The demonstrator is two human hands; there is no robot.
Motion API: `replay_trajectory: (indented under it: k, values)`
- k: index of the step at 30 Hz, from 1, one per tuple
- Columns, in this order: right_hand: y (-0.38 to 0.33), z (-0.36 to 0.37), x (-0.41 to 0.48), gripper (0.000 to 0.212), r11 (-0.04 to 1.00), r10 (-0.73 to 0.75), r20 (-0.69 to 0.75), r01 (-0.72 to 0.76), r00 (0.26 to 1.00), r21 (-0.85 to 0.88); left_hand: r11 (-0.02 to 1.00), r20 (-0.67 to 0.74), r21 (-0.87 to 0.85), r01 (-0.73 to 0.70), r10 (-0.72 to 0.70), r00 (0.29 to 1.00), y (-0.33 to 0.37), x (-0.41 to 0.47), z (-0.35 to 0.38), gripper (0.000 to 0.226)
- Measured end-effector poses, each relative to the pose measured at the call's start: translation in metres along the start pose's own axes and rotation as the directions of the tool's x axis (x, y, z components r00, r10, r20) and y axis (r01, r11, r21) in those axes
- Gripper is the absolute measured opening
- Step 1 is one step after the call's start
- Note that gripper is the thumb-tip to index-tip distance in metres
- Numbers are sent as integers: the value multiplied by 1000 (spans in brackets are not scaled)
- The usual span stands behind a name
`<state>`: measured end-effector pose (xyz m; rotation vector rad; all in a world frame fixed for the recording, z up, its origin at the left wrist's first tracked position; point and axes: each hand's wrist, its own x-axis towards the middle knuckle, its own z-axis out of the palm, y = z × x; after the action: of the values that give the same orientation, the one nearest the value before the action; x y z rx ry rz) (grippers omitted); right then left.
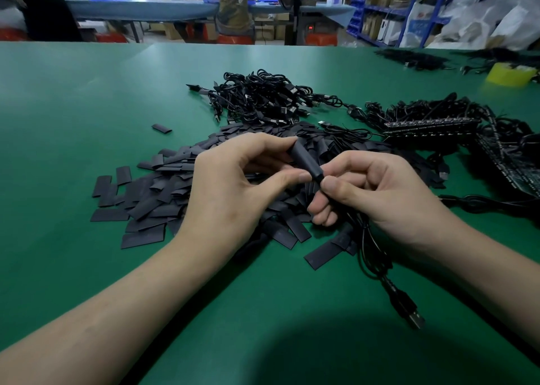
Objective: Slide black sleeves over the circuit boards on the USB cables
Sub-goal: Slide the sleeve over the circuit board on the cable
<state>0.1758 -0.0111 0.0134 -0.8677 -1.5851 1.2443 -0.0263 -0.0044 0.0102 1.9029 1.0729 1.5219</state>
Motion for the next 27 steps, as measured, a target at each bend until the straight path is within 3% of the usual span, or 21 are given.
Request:
replay_trajectory:
  k: [8,17,27]
  values:
    - [2,2,0,13,999,-42,-39,41,998,-32,1000,45,-8,28,-27,999,2,1,-1,36]
    - [1,1,-1,3,997,-63,-49,61,997,-46,995,113,34,98,-101,989,2,1,-1,60]
    - [-3,-7,-2,7,939,-135,-21,121,991,-323,975,243,-43,217,-200,949,-5,-1,0,59]
